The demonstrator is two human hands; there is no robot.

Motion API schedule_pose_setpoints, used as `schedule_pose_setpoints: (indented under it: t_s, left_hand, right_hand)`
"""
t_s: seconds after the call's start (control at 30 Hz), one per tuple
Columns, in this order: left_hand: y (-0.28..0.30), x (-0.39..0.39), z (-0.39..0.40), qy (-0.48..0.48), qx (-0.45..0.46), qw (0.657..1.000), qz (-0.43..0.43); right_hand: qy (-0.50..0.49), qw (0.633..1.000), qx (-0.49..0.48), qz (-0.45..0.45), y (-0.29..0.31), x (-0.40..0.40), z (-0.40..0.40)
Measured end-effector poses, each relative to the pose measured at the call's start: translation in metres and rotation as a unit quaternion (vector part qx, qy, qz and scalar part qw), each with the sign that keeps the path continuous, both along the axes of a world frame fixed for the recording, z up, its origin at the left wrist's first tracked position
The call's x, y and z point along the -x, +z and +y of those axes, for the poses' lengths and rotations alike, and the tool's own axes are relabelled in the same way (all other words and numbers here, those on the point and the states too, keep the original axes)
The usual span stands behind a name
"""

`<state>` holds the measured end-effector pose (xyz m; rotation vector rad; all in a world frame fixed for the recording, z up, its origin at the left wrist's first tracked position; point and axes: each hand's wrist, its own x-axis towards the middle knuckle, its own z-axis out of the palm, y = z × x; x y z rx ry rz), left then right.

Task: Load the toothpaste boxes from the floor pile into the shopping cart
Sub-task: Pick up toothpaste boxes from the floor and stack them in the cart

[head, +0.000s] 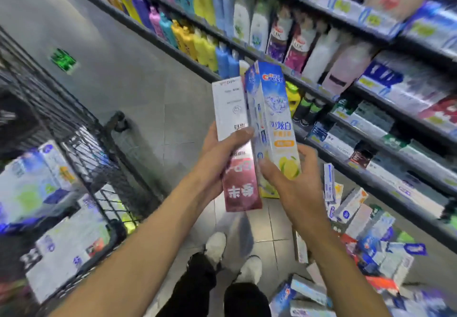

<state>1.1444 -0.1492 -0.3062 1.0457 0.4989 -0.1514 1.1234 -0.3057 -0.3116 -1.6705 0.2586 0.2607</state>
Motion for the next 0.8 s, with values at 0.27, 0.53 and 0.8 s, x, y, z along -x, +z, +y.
schedule_pose_setpoints:
  t_s: [0.27, 0.53, 0.8]
  left_hand:
    - [0.143, 0.066, 0.069, 0.098, -0.021, 0.994, -0.044]
    - [0.162, 0.108, 0.139, 0.251, -0.035, 0.967, -0.007]
    - [0.153, 0.102, 0.224, 0.366, -0.007, 0.931, 0.005]
  right_hand:
    - [0.174, 0.984, 0.013, -0.026, 0.164, 0.037, 0.060]
    - [0.330, 0.939, 0.092, -0.034, 0.190, 0.028, 0.146]
    - [0.440, 0.896, 0.051, 0.006, 0.173, -0.014, 0.248]
